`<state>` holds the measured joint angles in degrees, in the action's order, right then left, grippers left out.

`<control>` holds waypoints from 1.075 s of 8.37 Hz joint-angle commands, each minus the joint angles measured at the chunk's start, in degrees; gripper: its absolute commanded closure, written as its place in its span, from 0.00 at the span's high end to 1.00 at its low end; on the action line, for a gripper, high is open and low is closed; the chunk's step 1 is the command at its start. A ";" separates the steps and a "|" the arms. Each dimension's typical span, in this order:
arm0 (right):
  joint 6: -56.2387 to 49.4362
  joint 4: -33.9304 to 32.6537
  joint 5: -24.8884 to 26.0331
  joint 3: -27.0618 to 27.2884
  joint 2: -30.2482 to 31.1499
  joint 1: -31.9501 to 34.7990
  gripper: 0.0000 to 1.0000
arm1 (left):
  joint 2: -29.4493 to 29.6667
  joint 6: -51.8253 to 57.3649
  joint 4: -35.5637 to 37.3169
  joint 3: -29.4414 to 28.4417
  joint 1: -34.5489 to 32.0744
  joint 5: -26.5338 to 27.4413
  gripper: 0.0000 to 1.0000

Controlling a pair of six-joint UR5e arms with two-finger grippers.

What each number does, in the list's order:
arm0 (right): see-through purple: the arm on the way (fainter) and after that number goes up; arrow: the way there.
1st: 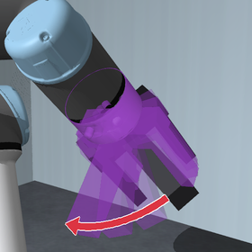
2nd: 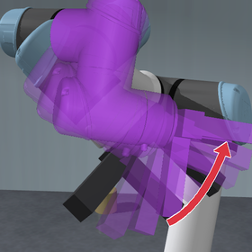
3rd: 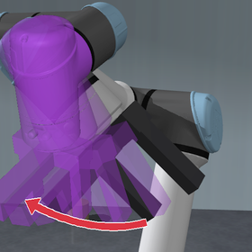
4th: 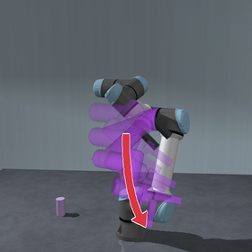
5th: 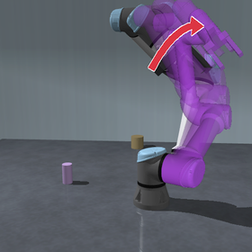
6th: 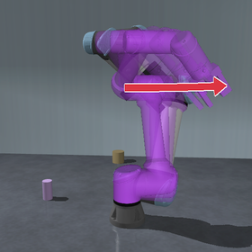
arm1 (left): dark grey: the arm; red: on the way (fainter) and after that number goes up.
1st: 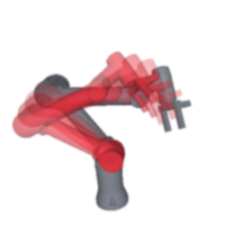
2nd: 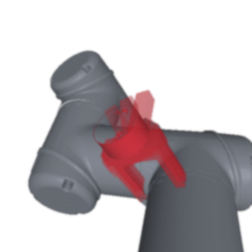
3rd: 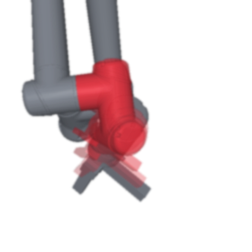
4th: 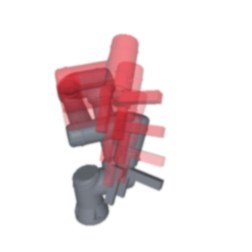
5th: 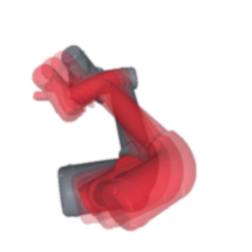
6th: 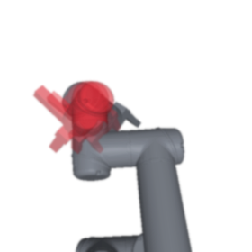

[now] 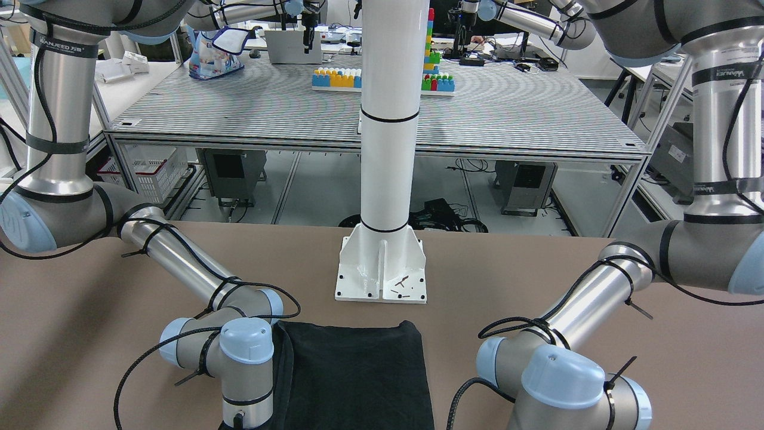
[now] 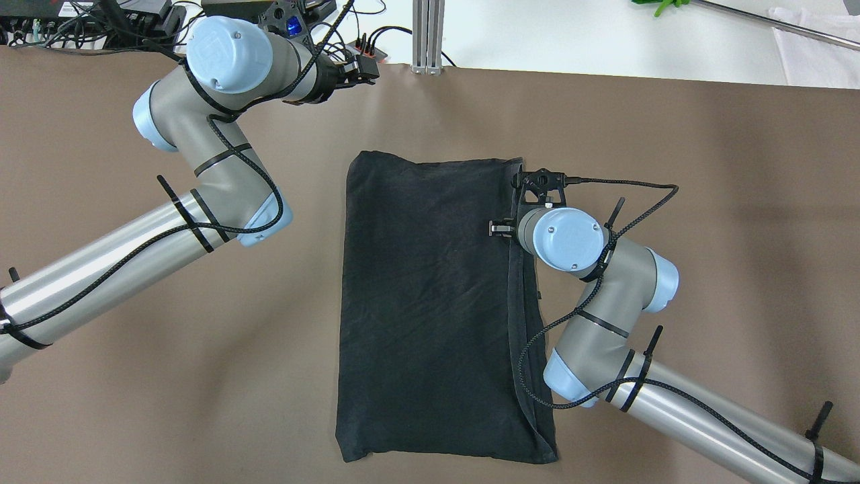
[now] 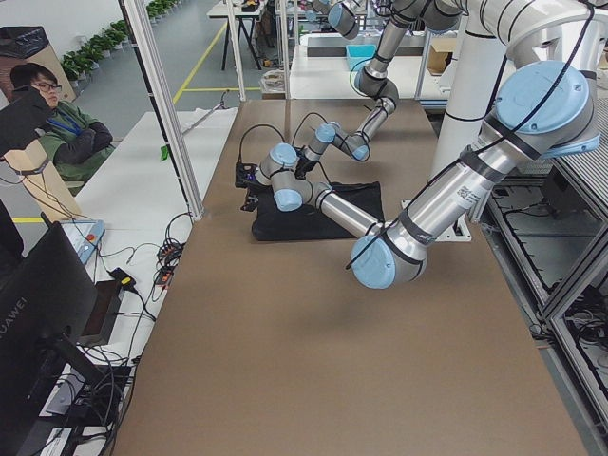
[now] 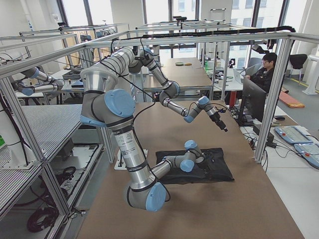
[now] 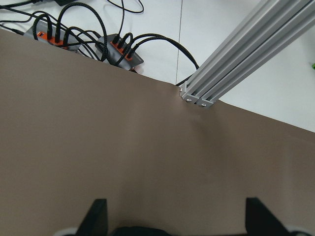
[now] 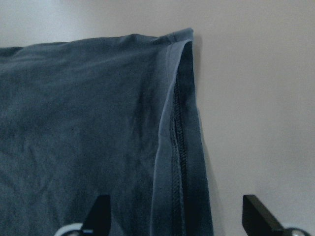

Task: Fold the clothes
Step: 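Adjust the shirt's side edge near the collar with the right gripper, then slide the right gripper along the side edge toward the robot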

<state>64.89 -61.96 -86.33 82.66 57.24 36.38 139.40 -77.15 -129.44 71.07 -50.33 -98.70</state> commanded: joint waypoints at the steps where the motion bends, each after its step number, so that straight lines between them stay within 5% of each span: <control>1: -0.64 0.00 0.28 -0.13 1.37 -0.43 0.94 | -0.01 -0.10 -0.02 -0.06 0.06 0.09 1.00; 9: -6.36 0.96 -0.25 6.46 9.82 -0.26 0.94 | -0.01 -0.63 -0.02 -0.14 0.23 0.35 1.00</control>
<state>59.17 -61.01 -86.64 87.94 66.30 36.11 139.39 -77.69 -129.43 70.93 -49.99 -98.30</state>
